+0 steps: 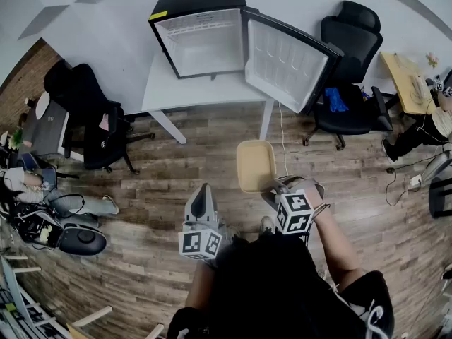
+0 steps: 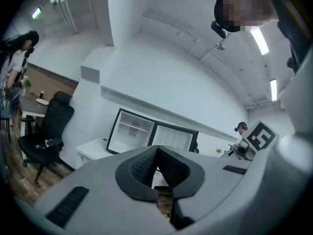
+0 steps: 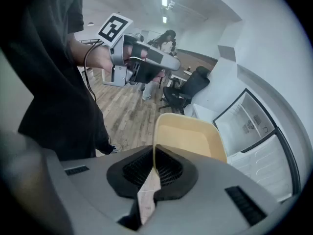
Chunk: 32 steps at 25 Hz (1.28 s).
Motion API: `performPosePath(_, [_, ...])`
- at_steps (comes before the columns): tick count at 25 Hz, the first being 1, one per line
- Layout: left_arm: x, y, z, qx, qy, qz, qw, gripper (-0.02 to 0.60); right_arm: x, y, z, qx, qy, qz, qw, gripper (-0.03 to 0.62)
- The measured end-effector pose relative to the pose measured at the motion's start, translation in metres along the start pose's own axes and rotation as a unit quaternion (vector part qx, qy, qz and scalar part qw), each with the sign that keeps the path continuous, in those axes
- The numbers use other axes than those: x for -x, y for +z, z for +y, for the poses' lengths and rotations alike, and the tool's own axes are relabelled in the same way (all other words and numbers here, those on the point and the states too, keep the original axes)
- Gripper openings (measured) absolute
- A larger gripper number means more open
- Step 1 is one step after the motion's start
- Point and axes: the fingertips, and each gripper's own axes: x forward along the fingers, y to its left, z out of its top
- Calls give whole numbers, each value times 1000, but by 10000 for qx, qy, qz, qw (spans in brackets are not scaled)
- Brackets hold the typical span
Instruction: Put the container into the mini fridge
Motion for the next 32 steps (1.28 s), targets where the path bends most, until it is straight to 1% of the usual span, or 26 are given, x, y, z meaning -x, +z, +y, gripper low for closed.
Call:
performPosePath(8, [-2,-1,-1,39,18,31,10000,23,2,-3,0,33,27,-5,10000,29])
performPosePath(19, [-6,-3,-9,15,32,60,10000,23,8,-2,-4,73,-16,-211,9997,29])
performPosePath(24, [-14,-7,-23,-6,57,28,10000,23,14,-14,-8,176,20,-277,9995,29])
performPosePath(32, [-34,-13,-45,98,260,-50,9996,23,21,-39,-19,391,202,-363,9984,29])
